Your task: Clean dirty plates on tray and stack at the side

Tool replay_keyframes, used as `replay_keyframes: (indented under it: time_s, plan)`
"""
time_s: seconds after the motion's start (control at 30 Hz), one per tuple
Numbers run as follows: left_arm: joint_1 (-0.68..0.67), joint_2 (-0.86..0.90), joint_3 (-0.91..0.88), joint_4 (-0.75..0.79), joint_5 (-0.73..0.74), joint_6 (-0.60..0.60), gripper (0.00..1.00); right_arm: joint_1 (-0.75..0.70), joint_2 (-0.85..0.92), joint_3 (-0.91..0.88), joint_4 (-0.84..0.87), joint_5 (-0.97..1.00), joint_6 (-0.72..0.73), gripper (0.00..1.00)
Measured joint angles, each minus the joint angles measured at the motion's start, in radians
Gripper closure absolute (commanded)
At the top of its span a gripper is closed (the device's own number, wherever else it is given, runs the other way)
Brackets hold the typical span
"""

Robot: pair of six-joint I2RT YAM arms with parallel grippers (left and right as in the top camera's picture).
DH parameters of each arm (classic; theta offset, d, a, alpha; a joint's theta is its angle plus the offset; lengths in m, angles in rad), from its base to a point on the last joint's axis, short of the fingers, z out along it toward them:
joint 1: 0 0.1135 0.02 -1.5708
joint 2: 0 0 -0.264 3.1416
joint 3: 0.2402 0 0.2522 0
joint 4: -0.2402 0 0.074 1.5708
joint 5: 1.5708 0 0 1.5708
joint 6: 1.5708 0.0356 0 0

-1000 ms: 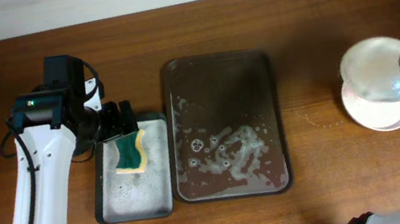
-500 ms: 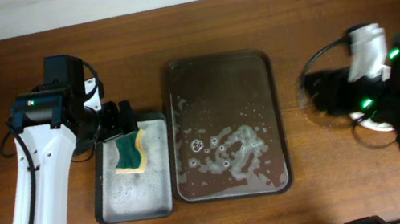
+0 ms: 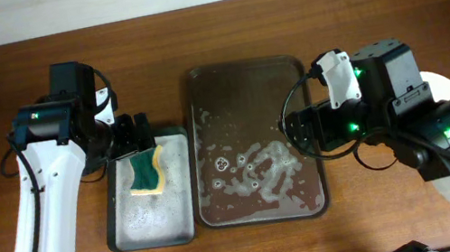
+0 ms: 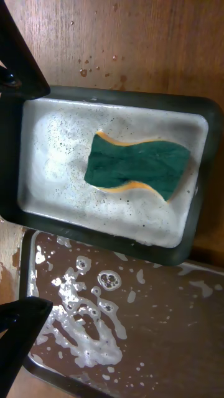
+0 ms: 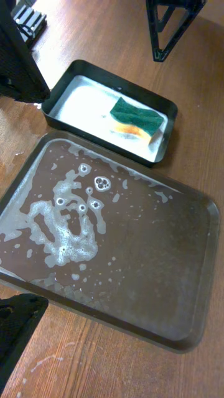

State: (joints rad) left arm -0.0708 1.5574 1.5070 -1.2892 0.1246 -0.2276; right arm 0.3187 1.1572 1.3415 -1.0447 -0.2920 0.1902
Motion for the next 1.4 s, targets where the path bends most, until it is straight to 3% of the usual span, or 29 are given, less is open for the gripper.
replay_keyframes:
  time_s: [0.23,0.33,0.5,0.67,0.77,0.93,1.4]
  plan:
    - [0.000,0.000,0.000,0.001,0.000,0.000,0.01,0.002,-0.251,-0.018,-0.026,0.105,-0.010,0.01]
    - [0.000,0.000,0.000,0.001,0.000,0.000,0.01,0.000,-0.401,-0.117,0.005,0.149,-0.109,0.01]
    - [0.000,0.000,0.000,0.003,0.000,0.000,0.01,-0.187,-0.701,-0.486,0.249,0.164,-0.172,0.01]
    - [0.000,-0.001,0.000,0.000,0.000,0.000,0.01,-0.229,-0.991,-0.839,0.374,0.164,-0.176,0.01]
    - [0.000,-0.001,0.000,0.001,0.000,0.000,0.01,-0.230,-1.133,-1.098,0.594,0.164,-0.176,0.01]
    - [0.000,-0.001,0.000,0.000,0.000,0.000,0.01,-0.231,-1.144,-1.317,0.971,0.164,-0.176,0.01]
    - [-0.008,-0.045,-0.002,0.000,-0.002,0.000,0.01,-0.231,-1.143,-1.326,0.978,0.164,-0.176,0.01]
